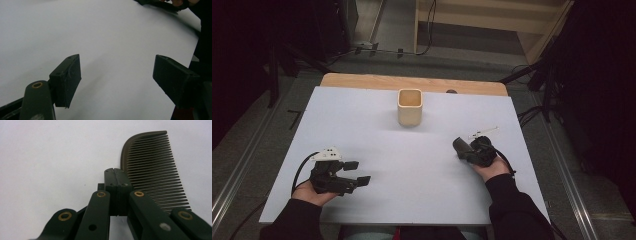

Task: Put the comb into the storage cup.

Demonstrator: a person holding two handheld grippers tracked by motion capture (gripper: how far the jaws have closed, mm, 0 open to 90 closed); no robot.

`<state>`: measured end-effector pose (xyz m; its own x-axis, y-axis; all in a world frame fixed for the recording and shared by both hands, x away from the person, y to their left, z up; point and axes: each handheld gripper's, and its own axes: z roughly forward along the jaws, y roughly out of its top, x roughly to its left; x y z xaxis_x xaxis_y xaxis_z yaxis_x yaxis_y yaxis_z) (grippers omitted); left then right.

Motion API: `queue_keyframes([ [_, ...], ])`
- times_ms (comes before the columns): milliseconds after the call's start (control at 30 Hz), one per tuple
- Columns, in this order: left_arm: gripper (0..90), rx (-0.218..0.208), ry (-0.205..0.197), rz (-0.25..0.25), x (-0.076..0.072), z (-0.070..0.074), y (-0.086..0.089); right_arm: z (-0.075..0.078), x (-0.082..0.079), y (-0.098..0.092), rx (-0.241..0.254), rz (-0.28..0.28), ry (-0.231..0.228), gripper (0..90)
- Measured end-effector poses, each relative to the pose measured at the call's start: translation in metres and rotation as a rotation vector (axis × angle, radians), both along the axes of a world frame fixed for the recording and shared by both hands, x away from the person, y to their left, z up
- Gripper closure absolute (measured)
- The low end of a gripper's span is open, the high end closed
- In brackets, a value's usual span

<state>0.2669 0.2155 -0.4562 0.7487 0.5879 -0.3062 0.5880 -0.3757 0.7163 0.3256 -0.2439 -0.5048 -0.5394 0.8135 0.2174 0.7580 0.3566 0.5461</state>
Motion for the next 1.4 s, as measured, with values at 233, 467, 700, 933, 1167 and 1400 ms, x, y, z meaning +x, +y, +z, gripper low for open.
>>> queue_keyframes([
  [233, 23.3, -0.005, 0.0, 0.002, 0.0, 0.0, 0.001, 0.002, -0.001, -0.001, 0.033, 0.009, 0.005, 83.2],
  [467, 23.2, -0.007, 0.001, 0.001, 0.0, 0.0, 0.001, 0.017, -0.006, 0.003, 0.102, 0.018, -0.034, 66.5],
  [700, 23.2, -0.006, 0.0, 0.003, -0.001, 0.001, 0.001, 0.03, -0.019, 0.006, 0.142, 0.051, -0.054, 42.5],
  [933, 23.2, -0.007, 0.0, 0.001, 0.0, 0.001, 0.001, 0.043, -0.034, 0.006, 0.171, 0.064, -0.101, 35.3],
  [1167, 23.2, -0.006, -0.001, -0.001, 0.0, 0.001, 0.002, 0.051, -0.043, 0.009, 0.189, 0.091, -0.121, 29.4],
  [1400, 23.2, -0.008, -0.001, -0.002, 0.0, 0.001, 0.002, 0.055, -0.054, 0.009, 0.19, 0.097, -0.154, 27.2],
])
